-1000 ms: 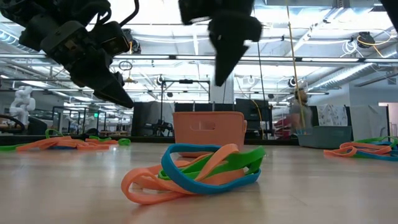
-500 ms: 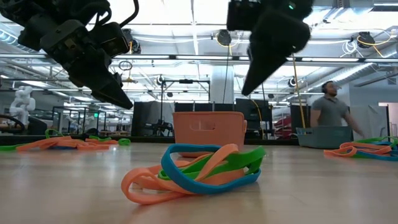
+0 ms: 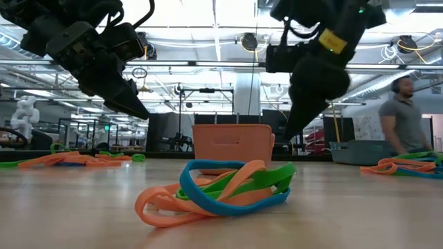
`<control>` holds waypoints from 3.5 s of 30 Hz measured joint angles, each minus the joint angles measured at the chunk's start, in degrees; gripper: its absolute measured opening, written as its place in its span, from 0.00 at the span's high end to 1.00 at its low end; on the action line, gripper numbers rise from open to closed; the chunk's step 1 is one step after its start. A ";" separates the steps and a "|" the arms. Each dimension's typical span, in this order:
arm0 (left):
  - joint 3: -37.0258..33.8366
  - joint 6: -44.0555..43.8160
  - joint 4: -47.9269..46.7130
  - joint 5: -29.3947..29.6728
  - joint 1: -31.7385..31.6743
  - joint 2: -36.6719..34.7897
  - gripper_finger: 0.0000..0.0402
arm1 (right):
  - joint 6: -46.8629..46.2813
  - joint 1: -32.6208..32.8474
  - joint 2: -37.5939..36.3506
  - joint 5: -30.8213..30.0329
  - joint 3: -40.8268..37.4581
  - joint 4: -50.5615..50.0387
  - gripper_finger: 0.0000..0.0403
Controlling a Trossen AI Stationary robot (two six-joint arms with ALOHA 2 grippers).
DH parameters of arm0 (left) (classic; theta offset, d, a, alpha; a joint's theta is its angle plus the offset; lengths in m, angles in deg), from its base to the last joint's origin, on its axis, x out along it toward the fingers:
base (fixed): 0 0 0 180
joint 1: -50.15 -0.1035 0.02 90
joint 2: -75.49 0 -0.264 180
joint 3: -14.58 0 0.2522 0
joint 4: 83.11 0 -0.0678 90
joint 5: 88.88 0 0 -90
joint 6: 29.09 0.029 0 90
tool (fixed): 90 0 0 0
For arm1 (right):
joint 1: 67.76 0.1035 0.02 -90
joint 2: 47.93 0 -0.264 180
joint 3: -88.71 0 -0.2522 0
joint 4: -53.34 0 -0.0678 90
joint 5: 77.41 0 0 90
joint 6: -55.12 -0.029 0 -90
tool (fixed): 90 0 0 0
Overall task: Sort rubber bands into baskets
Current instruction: Adjust the orange bin, then put the blue rubber band into the orange bin
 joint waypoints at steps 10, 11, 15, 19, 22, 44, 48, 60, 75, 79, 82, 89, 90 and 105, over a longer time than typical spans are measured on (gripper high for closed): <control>0.00 0.02 0.22 0.04 0.00 0.00 0.60 | 6.09 -6.27 0.43 -0.04 0.02 5.19 1.00; 0.00 0.01 0.22 0.04 0.00 0.00 0.60 | 6.50 -7.04 0.43 -0.06 0.02 5.37 1.00; 0.00 0.02 0.20 0.04 0.00 0.00 0.60 | 8.13 -9.53 0.43 -0.02 0.02 6.08 1.00; 0.00 0.04 0.16 0.04 0.00 0.00 0.60 | 10.24 -10.34 0.21 2.16 0.02 7.32 1.00; 0.00 0.04 0.14 0.07 0.00 0.00 0.60 | 10.31 -10.14 -1.33 3.25 1.09 4.54 1.00; 0.00 -1.47 -0.24 0.09 0.04 0.00 0.60 | -39.78 8.51 -17.76 12.56 -9.87 -26.51 0.96; 0.00 -1.51 -0.20 0.09 0.04 0.00 0.60 | -43.95 10.70 -17.71 13.70 -12.86 -24.79 0.90; 0.00 -1.48 -0.17 0.09 0.04 0.00 0.60 | -48.28 14.69 -17.71 11.11 -15.91 -17.67 0.72; 0.00 -1.47 -0.22 0.09 0.04 0.00 0.60 | -50.82 14.63 -17.78 10.27 -24.21 -9.94 0.71; 0.00 -1.47 -0.22 0.09 0.04 0.00 0.60 | -51.14 14.65 -17.89 10.67 -25.18 -8.35 0.71; 0.00 -1.48 -0.22 0.09 0.04 0.00 0.60 | -51.14 14.64 -17.87 11.08 -25.20 -8.30 0.76; 0.00 -1.49 -0.24 0.09 0.04 0.00 0.60 | -48.72 14.60 -17.78 11.74 -25.13 -7.43 0.98; 0.00 -1.48 -0.24 0.09 0.04 0.00 0.60 | -48.34 14.60 -17.78 11.76 -24.93 -7.67 0.98; 0.00 -1.55 -0.20 0.11 0.06 0.00 0.60 | -39.12 14.49 -17.60 10.33 -5.08 -28.74 1.00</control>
